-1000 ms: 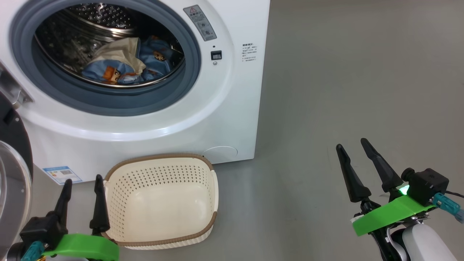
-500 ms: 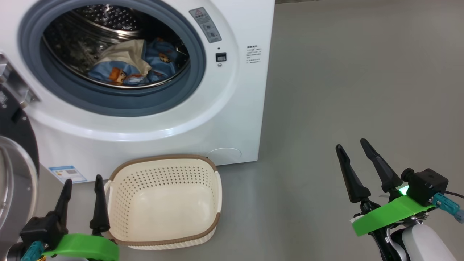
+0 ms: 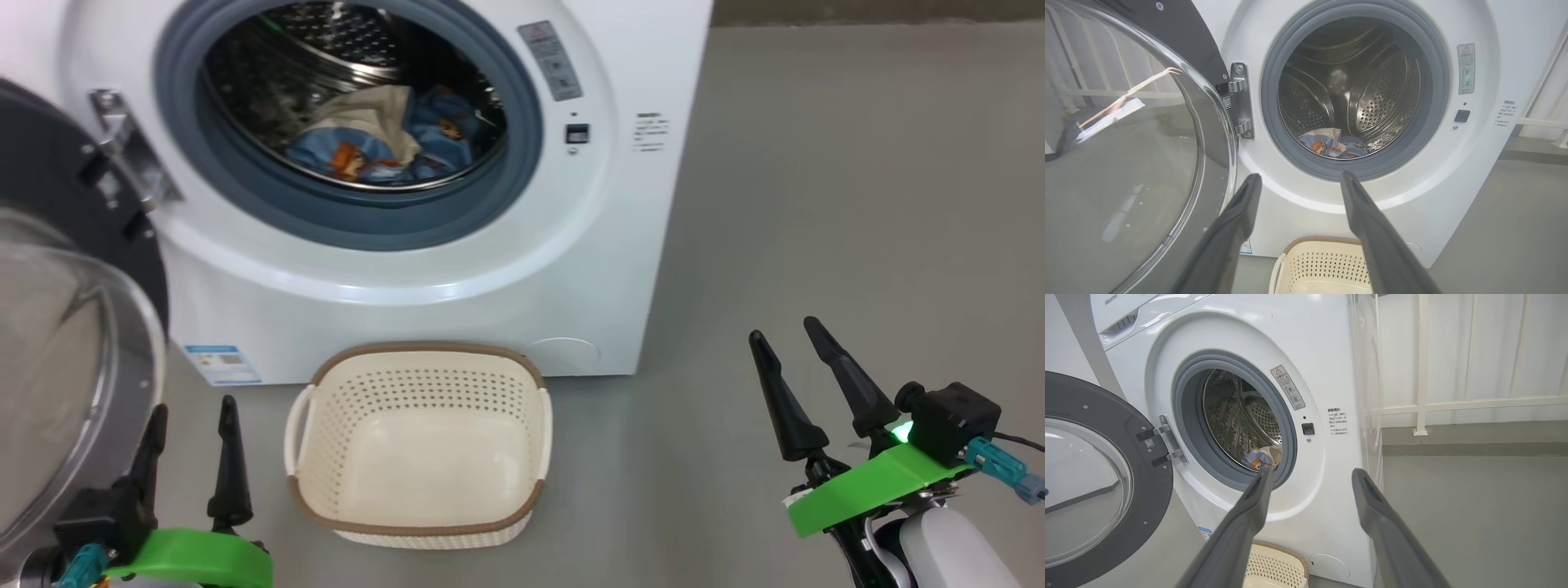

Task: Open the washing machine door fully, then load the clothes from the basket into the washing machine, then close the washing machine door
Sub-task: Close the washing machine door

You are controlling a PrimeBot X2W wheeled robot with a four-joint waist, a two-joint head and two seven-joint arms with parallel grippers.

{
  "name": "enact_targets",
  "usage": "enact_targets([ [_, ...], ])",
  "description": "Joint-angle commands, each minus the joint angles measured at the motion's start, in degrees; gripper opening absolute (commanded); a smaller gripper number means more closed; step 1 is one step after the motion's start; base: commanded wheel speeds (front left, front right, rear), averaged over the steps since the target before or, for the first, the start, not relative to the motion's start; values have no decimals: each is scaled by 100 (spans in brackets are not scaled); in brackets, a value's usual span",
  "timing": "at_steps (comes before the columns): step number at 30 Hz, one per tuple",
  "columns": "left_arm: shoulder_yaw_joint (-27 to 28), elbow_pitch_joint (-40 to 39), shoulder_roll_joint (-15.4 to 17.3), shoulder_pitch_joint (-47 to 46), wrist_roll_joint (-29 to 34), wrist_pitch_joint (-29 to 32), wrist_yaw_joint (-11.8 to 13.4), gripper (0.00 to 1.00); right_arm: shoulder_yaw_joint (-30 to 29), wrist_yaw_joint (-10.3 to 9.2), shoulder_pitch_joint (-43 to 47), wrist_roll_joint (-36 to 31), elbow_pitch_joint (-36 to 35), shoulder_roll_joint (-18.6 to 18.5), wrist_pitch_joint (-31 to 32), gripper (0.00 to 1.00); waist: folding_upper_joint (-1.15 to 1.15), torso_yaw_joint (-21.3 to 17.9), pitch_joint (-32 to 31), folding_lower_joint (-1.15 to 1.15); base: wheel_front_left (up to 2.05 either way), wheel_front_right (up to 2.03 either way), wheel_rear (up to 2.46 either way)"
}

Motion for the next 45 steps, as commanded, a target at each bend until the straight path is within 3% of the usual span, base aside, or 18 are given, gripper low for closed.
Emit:
enact_targets([
  [1, 158, -140, 78, -35, 101, -36, 28, 100, 125, 9, 25, 13, -118, -36, -26, 100, 0, 237, -69, 0, 0, 0, 0],
  [30, 67, -132, 56, 161, 120, -36, 215, 100, 429, 9, 111, 99, -58, -27, -26, 100, 0, 2136, -314, 0, 0, 0, 0],
  [45, 45, -160, 60, 213, 61, -36, 221, 100, 474, 9, 85, 109, -29, 37, -26, 100, 0, 2523, -383, 0, 0, 0, 0],
])
